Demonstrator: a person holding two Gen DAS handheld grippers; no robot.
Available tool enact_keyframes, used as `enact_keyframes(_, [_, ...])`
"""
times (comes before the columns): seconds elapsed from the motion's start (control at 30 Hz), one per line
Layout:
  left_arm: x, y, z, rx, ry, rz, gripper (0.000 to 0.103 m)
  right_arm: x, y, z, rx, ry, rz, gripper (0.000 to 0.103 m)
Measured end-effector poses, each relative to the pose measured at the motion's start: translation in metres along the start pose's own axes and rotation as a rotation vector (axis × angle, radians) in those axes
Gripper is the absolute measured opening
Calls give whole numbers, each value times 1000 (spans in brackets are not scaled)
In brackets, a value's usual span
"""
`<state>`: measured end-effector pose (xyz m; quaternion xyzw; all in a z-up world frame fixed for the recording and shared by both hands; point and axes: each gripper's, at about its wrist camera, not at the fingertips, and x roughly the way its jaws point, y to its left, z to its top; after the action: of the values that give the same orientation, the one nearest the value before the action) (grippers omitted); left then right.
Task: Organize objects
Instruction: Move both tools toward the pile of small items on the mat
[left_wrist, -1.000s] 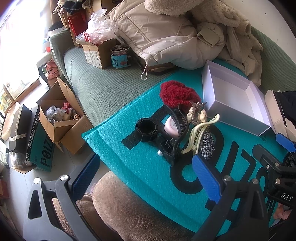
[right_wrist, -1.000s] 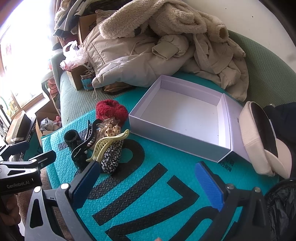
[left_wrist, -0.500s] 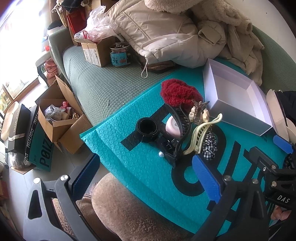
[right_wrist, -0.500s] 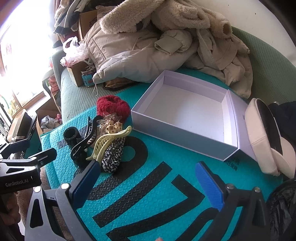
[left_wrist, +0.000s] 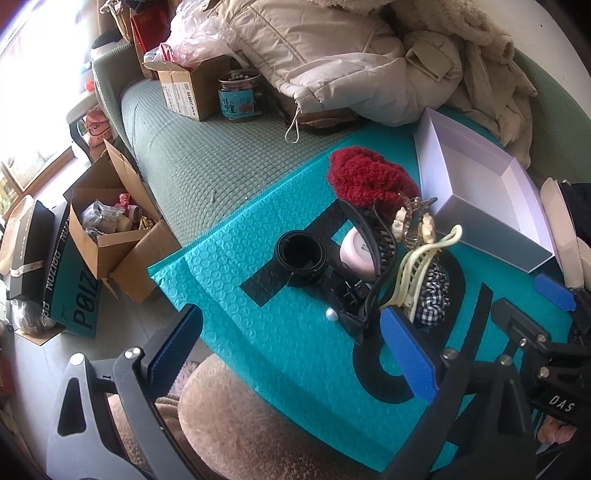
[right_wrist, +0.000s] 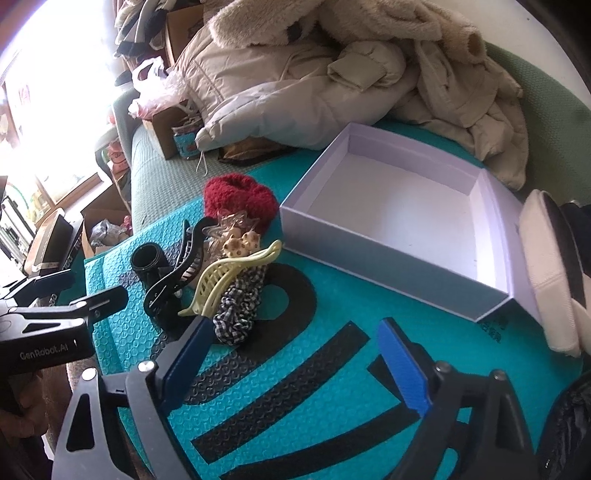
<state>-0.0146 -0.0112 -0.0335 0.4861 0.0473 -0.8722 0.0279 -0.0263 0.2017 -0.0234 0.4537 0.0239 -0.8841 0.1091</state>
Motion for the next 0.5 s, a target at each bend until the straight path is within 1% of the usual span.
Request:
enact_keyframes(0.1, [8, 4, 3, -5, 12, -13, 96, 8, 3, 1, -9, 14, 21, 88])
enact_keyframes(0.23, [18, 7, 6, -12, 26, -4, 95, 17, 8, 3, -34, 17, 34, 88])
enact_keyframes(0.5, [35, 14, 17, -24, 45, -19, 92, 34, 17, 7, -69, 39, 70, 86])
